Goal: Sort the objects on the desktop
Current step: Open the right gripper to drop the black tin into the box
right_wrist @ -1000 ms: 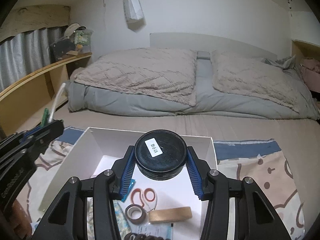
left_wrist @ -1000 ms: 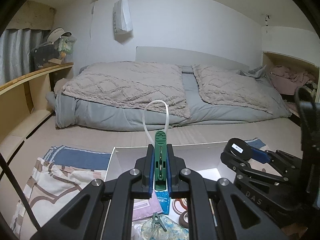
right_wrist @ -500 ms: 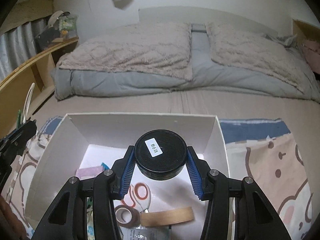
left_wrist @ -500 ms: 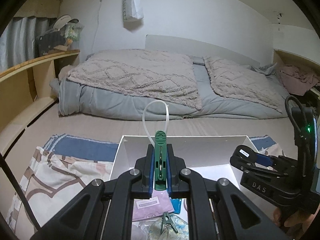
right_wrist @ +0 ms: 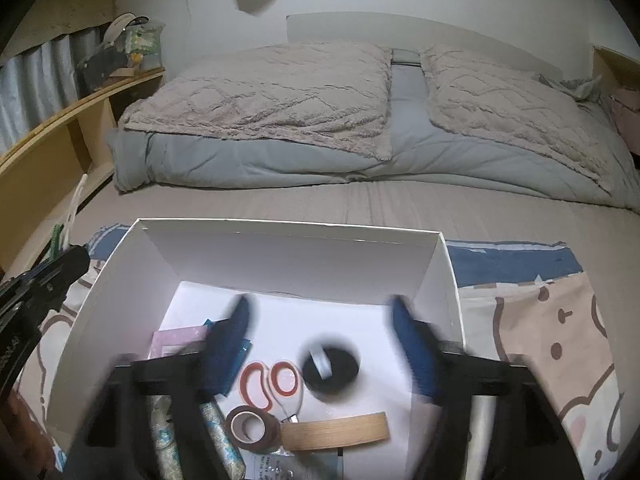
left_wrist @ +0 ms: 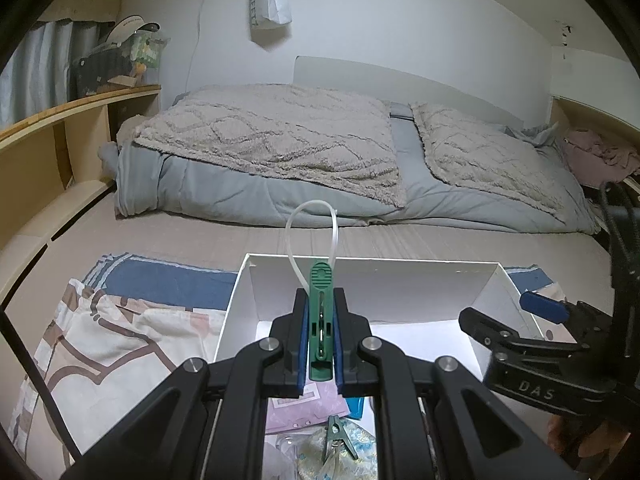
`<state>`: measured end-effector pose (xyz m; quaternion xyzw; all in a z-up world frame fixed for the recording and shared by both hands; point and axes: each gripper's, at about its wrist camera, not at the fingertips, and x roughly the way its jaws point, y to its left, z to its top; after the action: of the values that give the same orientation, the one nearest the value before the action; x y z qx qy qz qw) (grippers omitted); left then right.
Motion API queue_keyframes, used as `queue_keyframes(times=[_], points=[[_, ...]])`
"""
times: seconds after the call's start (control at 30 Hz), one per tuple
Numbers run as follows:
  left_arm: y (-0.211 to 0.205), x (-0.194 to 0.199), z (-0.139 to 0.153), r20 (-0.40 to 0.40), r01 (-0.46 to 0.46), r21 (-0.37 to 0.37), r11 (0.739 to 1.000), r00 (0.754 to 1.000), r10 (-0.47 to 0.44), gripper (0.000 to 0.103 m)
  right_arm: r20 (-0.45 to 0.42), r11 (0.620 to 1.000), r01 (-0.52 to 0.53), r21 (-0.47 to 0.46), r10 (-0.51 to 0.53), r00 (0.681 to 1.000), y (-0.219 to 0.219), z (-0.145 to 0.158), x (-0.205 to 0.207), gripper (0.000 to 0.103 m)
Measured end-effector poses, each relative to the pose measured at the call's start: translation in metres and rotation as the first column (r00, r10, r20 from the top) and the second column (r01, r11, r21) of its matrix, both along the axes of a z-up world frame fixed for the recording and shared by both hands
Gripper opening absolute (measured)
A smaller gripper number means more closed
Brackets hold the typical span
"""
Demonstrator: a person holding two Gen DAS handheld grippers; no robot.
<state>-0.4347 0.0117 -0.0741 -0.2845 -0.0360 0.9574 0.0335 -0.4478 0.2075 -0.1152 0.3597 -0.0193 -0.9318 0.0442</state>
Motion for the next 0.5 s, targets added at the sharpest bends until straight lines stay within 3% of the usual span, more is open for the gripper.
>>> queue_keyframes(times=[0.4, 0.5], points=[[0.000, -0.002, -0.008, 0.037, -0.001, -0.008, 1.000, 0.999, 0.001, 0.010, -0.039, 1.000, -0.003, 0.000, 0.003, 0.999, 0.000, 0.007, 0.008, 0.089], [-0.001, -0.004, -0.012, 0.057, -0.002, -0.011, 1.000, 0.998, 0.003, 0.010, -0.034, 1.000, -0.017, -0.002, 0.017, 0.999, -0.001, 0.006, 0.011, 0.100]])
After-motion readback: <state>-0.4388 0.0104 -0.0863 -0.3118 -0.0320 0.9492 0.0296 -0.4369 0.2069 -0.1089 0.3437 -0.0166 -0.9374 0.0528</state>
